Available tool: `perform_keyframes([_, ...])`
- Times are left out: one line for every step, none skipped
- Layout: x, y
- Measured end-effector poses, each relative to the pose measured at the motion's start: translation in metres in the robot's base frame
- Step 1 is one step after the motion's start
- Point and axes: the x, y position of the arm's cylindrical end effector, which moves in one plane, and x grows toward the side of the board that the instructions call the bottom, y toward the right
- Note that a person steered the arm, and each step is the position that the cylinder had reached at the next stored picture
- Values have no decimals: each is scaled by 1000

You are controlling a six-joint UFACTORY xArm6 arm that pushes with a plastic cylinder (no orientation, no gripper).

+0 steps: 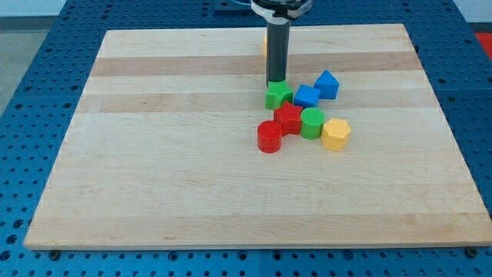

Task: Move the yellow heart towards the center

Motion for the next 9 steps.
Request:
perform_keyframes([0, 0])
perform_keyframes([-5, 0])
perform_keyframes([-20, 0])
perform_keyframes([-38, 7])
perform_keyframes([-63, 20])
perform_keyframes([-84, 41])
perform_keyframes([-108, 48])
perform_keyframes([-121, 36])
perform_keyframes([-118, 16])
